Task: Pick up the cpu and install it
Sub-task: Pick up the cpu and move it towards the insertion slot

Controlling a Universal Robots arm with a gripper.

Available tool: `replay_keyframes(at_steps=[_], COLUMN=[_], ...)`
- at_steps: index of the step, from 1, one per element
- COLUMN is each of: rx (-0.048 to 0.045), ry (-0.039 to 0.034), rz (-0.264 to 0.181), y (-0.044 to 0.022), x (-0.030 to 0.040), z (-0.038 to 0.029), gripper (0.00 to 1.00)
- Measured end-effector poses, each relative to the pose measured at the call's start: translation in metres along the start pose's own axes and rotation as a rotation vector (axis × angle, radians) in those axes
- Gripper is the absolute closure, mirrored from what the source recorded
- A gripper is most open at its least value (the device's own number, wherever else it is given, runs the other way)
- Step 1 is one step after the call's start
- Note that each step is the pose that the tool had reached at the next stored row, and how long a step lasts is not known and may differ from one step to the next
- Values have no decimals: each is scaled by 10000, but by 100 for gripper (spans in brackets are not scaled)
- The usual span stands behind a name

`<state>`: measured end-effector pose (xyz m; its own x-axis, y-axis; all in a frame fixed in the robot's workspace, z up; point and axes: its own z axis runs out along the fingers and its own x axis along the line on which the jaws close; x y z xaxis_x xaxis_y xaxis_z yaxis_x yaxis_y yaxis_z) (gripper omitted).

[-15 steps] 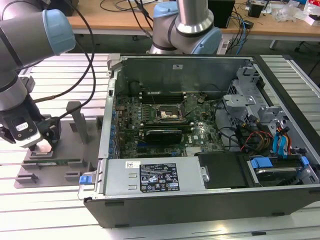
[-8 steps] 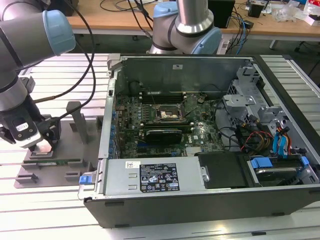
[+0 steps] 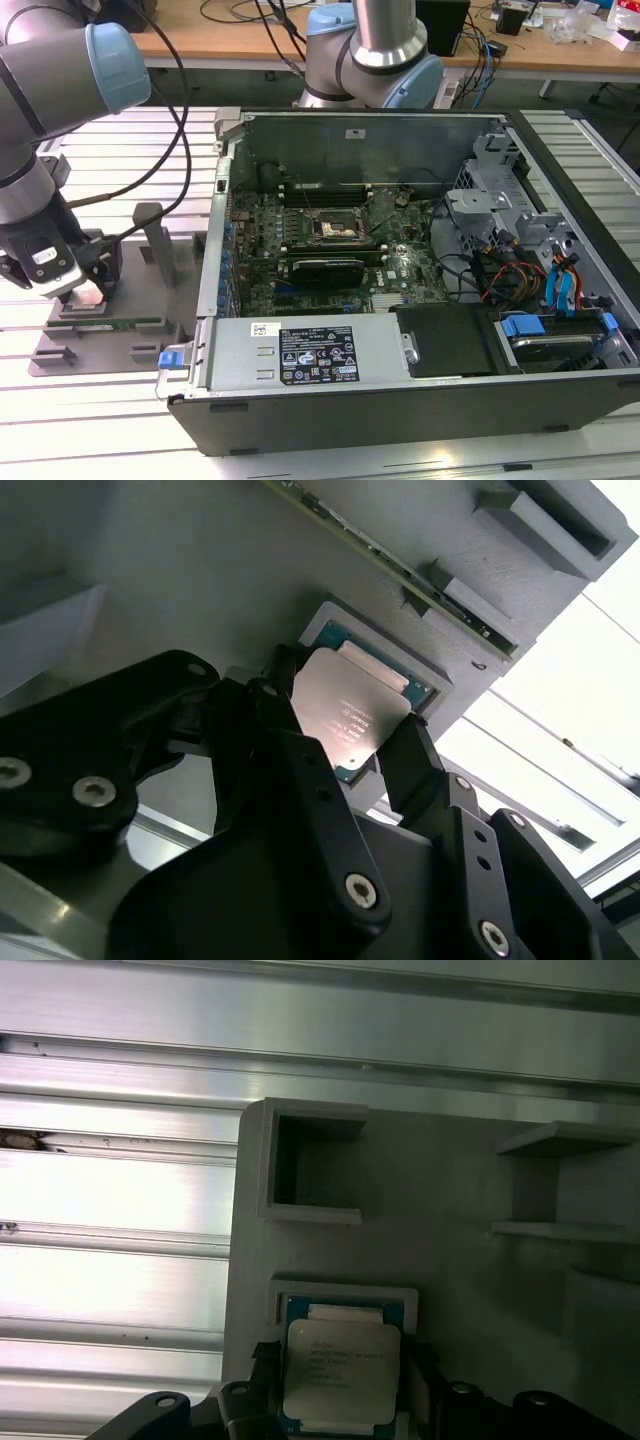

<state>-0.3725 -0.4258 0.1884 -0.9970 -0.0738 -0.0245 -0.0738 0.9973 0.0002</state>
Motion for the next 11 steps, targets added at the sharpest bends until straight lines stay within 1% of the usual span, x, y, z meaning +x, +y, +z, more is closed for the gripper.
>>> replay_keyframes(at_steps=[1, 2, 3, 8, 9, 10, 11], rx=[0, 2, 1, 0, -5, -2, 0], ry=[0, 9, 3, 0, -8, -5, -3], rz=[0, 3, 3, 1, 1, 0, -1], y=[0, 1, 1, 0, 1, 0, 0], x=[0, 2, 2, 0, -1, -2, -2], z=[1, 0, 1, 5, -8, -44, -63], gripper=[40, 42, 45, 45, 45, 45, 45])
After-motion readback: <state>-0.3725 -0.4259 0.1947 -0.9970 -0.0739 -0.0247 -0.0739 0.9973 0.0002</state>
